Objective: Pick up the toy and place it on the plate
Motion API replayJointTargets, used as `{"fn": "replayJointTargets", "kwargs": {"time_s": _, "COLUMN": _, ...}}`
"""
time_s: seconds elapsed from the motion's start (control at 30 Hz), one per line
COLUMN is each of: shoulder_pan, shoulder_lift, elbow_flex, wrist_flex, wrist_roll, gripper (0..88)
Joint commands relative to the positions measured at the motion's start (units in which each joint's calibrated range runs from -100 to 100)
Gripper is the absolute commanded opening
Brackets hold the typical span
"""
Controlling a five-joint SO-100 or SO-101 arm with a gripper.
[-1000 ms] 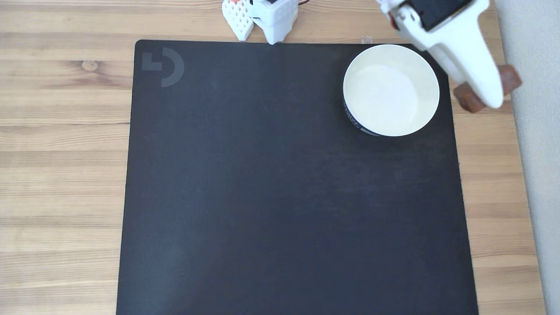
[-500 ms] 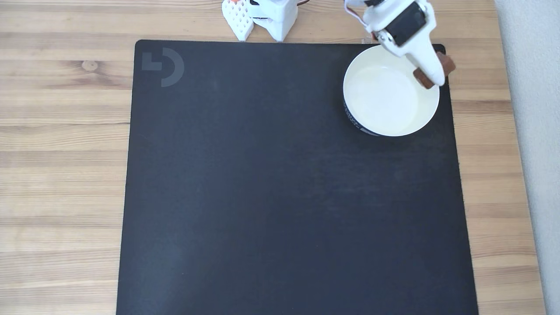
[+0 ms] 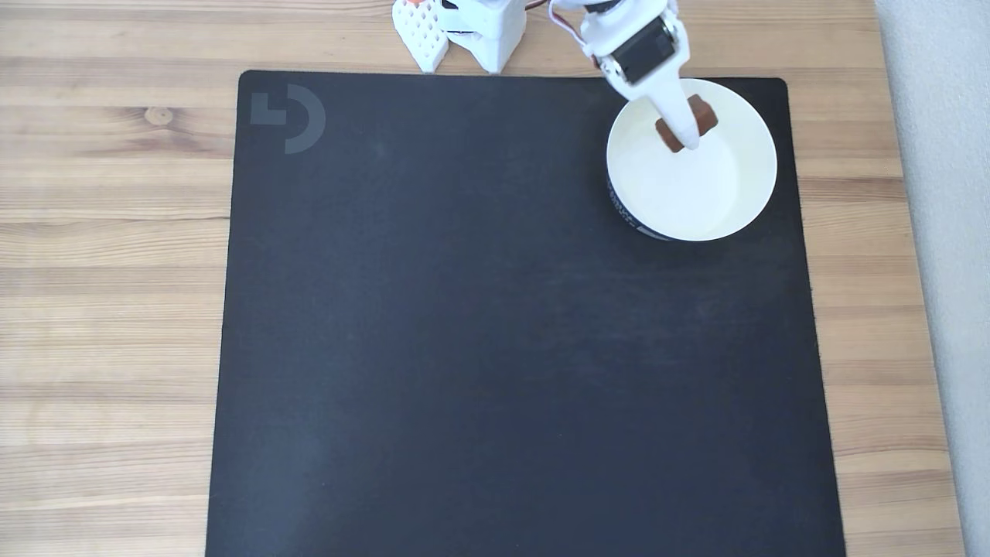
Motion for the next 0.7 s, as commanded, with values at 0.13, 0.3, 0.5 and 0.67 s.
{"fn": "replayJointTargets", "kwargs": {"time_s": 0.13, "shoulder_pan": 0.9, "shoulder_lift": -2.8, "elbow_flex": 2.2, "wrist_flex": 0.3, "wrist_roll": -0.3, "gripper": 3.7}}
{"fn": "replayJointTargets", "kwargs": {"time_s": 0.3, "shoulder_pan": 0.9, "shoulder_lift": -2.1, "elbow_flex": 2.3, "wrist_flex": 0.4, "wrist_roll": -0.3, "gripper": 18.9}}
{"fn": "replayJointTargets", "kwargs": {"time_s": 0.5, "shoulder_pan": 0.9, "shoulder_lift": -2.1, "elbow_flex": 2.3, "wrist_flex": 0.4, "wrist_roll": -0.3, "gripper": 21.2}}
{"fn": "replayJointTargets", "kwargs": {"time_s": 0.67, "shoulder_pan": 0.9, "shoulder_lift": -2.3, "elbow_flex": 2.3, "wrist_flex": 0.4, "wrist_roll": -0.3, "gripper": 21.2}}
